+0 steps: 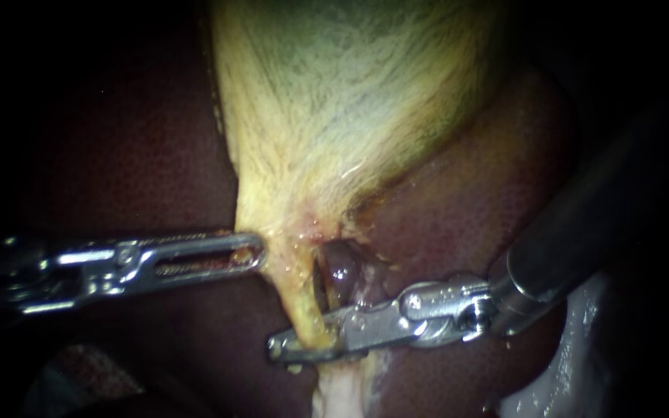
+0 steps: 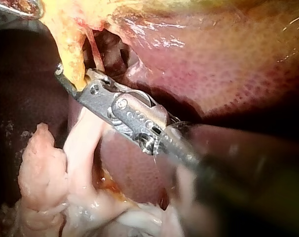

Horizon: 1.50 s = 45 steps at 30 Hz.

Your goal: Going back second clip left tube

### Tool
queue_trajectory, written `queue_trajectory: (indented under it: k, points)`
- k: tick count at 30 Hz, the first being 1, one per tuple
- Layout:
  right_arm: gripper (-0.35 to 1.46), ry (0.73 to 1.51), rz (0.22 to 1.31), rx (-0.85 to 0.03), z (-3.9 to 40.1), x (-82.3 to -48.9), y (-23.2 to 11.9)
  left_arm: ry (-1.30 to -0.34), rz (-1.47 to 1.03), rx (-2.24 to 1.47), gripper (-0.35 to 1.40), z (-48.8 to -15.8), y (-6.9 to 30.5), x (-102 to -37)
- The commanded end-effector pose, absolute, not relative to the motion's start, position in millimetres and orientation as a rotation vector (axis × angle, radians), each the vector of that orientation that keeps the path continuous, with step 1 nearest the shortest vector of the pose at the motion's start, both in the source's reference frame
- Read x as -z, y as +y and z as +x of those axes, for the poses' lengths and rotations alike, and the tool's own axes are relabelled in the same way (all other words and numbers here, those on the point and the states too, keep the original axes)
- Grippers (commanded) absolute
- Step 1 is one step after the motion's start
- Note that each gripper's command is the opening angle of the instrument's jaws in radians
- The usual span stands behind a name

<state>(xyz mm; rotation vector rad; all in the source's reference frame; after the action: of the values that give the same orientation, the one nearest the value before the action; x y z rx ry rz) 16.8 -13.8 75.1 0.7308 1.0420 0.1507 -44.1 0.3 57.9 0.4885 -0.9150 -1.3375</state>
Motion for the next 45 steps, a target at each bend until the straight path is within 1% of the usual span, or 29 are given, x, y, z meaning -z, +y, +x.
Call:
queue_trajectory:
  k: [1, 9, 12, 15, 19, 24, 28, 34, 42, 45]
  points:
    - [-0.35, 1.042, 0.732, -0.150, 16.8, -75.1, -13.8, -0.915, 0.489, 1.337, -0.35, -44.1, 0.3, -57.9]
    - [-0.35, 1.036, 0.732, -0.149, 16.8, -75.1, -13.8, -0.915, 0.492, 1.336, -0.35, -44.1, 0.3, -57.9]
    - [0.04, 1.051, 0.732, -0.153, 16.9, -75.1, -13.7, -0.915, 0.492, 1.336, -0.35, -44.1, 0.3, -57.9]
    - [0.33, 1.075, 0.736, -0.156, 17.0, -75.1, -13.7, -0.915, 0.492, 1.336, -0.35, -44.1, 0.3, -57.9]
    - [0.49, 1.107, 0.732, -0.167, 17.2, -75.2, -13.6, -0.915, 0.492, 1.336, -0.35, -44.1, 0.3, -57.9]
    - [0.55, 1.139, 0.682, -0.107, 16.8, -75.4, -13.4, -0.915, 0.492, 1.335, -0.35, -44.0, 0.3, -57.9]
    - [0.58, 1.147, 0.630, -0.091, 16.3, -75.5, -13.0, -0.915, 0.492, 1.335, -0.35, -43.9, 0.2, -57.9]
    - [0.60, 1.150, 0.616, -0.087, 15.6, -75.7, -12.7, -0.915, 0.492, 1.335, -0.35, -44.0, 0.2, -57.9]
    - [0.60, 1.161, 0.600, -0.075, 18.4, -75.7, -14.4, -0.916, 0.494, 1.335, -0.35, -44.3, 0.3, -57.9]
    - [0.60, 1.178, 0.604, -0.045, 19.4, -76.2, -15.3, -0.916, 0.494, 1.335, -0.35, -44.4, 0.3, -57.9]
